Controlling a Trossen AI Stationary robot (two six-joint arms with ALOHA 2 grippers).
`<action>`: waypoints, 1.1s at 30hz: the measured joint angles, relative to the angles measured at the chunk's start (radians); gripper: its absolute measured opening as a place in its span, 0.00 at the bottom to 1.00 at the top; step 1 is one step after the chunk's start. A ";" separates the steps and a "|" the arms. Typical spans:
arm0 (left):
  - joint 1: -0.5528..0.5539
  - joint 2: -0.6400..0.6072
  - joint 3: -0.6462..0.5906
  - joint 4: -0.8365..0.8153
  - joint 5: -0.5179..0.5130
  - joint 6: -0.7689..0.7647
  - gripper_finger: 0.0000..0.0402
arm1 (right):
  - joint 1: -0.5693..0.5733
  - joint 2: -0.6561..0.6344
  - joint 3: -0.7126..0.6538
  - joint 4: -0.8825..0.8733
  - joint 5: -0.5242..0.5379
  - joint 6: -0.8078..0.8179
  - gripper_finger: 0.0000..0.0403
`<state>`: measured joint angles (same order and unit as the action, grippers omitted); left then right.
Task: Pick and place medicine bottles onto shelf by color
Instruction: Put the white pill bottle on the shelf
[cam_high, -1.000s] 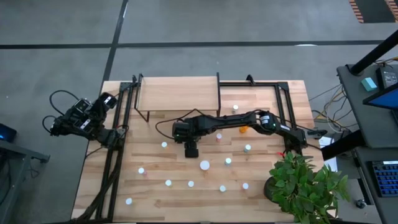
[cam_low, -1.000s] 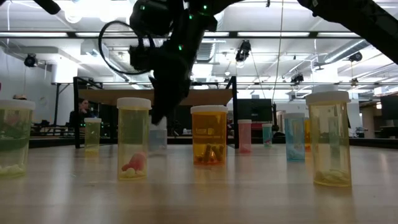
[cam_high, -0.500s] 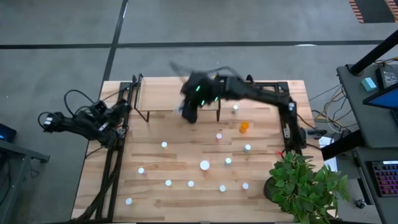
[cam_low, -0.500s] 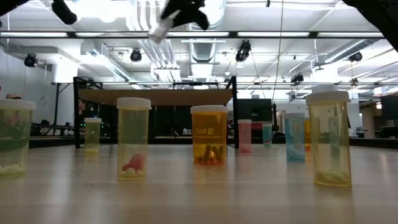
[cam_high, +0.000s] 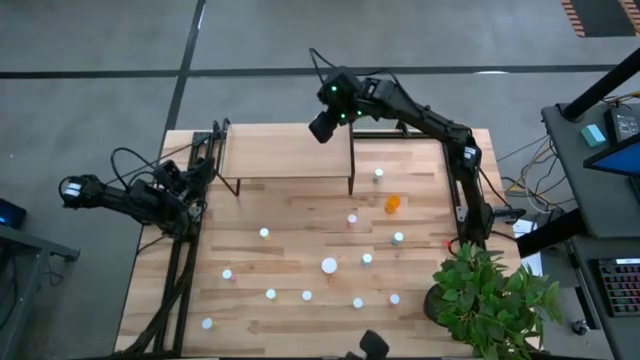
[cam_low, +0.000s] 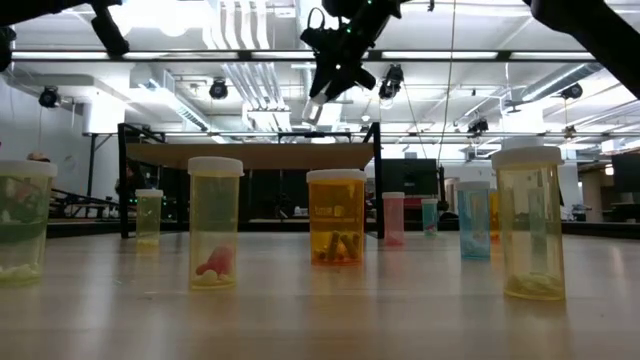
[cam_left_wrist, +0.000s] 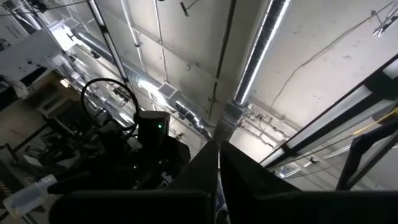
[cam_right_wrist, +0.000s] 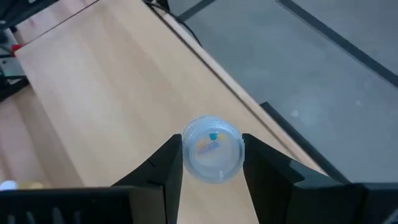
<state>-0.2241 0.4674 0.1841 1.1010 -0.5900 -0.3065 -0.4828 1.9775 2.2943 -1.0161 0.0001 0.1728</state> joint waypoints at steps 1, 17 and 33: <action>0.000 0.000 0.000 0.000 -0.001 0.000 0.00 | -0.005 0.003 0.001 0.002 -0.001 -0.006 0.33; 0.000 -0.007 0.000 0.044 -0.075 0.066 0.00 | -0.014 0.119 0.021 -0.093 0.161 -0.027 0.33; 0.000 -0.006 0.000 0.043 -0.077 0.084 0.00 | -0.013 0.116 0.027 -0.047 0.119 -0.009 0.50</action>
<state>-0.2241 0.4614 0.1841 1.1442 -0.6674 -0.2230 -0.4961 2.0936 2.3216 -1.0634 0.1192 0.1635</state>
